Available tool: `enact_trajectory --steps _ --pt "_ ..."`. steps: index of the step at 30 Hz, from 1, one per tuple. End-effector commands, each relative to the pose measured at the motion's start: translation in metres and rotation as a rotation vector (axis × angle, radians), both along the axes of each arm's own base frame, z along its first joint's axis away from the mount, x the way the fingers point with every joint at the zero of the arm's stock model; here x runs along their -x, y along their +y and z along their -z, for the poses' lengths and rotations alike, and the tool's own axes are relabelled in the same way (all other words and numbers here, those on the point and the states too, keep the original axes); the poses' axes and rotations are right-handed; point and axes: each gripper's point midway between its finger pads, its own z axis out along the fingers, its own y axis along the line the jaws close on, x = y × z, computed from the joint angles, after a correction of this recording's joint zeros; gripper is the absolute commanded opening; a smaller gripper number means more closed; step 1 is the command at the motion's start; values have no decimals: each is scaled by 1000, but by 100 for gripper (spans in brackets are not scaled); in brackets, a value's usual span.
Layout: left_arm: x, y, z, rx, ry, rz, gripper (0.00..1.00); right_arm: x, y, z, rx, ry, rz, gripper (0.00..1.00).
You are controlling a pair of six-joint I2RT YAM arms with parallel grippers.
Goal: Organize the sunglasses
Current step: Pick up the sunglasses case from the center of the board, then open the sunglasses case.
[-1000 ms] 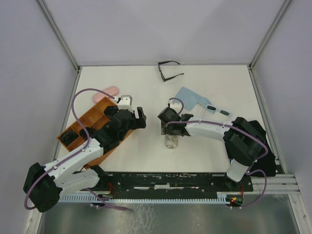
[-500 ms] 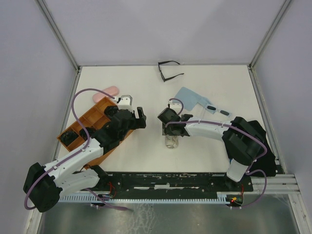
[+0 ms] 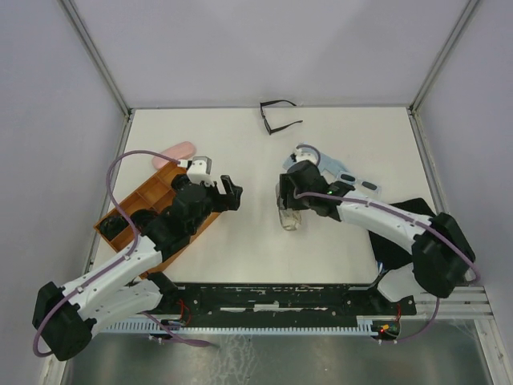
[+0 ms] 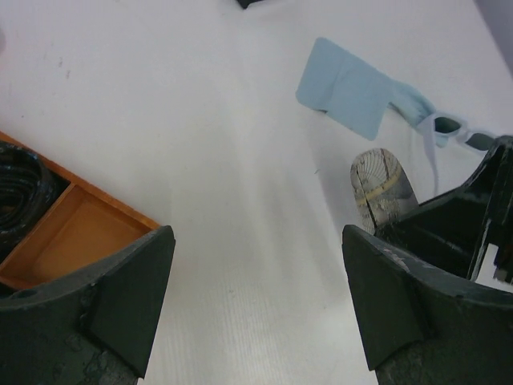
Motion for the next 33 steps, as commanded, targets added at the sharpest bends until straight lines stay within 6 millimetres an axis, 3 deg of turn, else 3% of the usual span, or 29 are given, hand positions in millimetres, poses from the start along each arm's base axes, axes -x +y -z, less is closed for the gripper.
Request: enact_trajectory --steps 1,5,12,18,24,29,33 --pt "3 -18 -49 202 -143 71 91 -19 1 -62 -247 -132 -128 0" --pt "10 -24 -69 269 -202 120 91 -26 -1 -102 -366 -254 -211 0" --pt "30 -44 -102 317 -278 297 92 -13 -2 -164 -514 -300 -332 0" --pt "64 -62 -149 397 -438 516 96 24 13 -228 -665 -525 -591 0" --pt "96 -75 -191 442 -571 715 100 57 11 -288 -773 -757 -735 0" --pt "124 -89 -208 460 -654 911 100 92 8 -334 -910 -902 -862 0" --pt "137 -100 -221 490 -691 1029 100 114 6 -353 -983 -953 -958 0"
